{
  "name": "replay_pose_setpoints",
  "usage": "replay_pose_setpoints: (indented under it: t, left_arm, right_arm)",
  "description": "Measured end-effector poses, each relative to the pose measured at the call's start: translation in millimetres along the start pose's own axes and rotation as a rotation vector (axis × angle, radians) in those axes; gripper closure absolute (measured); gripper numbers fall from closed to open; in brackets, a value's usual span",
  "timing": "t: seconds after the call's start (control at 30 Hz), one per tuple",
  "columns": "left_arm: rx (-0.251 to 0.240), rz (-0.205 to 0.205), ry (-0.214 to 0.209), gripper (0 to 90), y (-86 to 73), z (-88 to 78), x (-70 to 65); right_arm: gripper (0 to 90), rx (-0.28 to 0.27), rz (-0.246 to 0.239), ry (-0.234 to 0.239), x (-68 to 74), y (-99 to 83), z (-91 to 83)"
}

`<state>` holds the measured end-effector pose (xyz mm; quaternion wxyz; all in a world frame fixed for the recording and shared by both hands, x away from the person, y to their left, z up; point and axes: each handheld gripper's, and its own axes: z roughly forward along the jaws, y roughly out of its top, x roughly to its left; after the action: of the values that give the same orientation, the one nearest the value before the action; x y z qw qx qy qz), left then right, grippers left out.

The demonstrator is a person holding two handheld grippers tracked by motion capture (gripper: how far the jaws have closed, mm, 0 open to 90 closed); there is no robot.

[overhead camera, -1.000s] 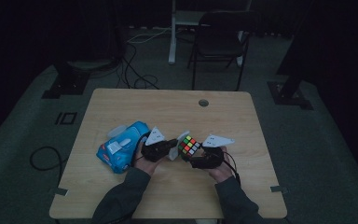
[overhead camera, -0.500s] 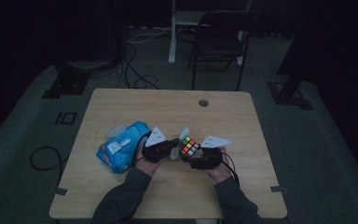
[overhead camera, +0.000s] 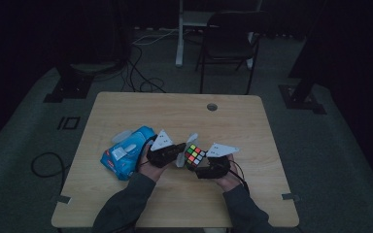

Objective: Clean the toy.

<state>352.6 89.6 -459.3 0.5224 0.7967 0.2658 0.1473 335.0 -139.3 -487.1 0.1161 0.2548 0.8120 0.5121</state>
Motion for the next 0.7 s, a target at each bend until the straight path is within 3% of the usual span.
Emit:
replay_pose_setpoints:
  t: [0.3,0.53,0.7]
  left_arm:
    - [0.041,0.006,-0.043,89.7,5.1,5.0,9.0]
    - [0.042,-0.048,-0.126,89.7,5.0,8.7,22.3]
    - [0.038,-0.067,-0.135,89.6,4.2,9.0,27.1]
  right_arm:
    - [34.5,0.019,-0.063,0.034,8.9,2.0,3.2]
    - [34.5,0.025,-0.088,0.047,10.7,2.8,5.1]
    - [34.5,0.043,-0.114,0.048,12.6,3.6,9.2]
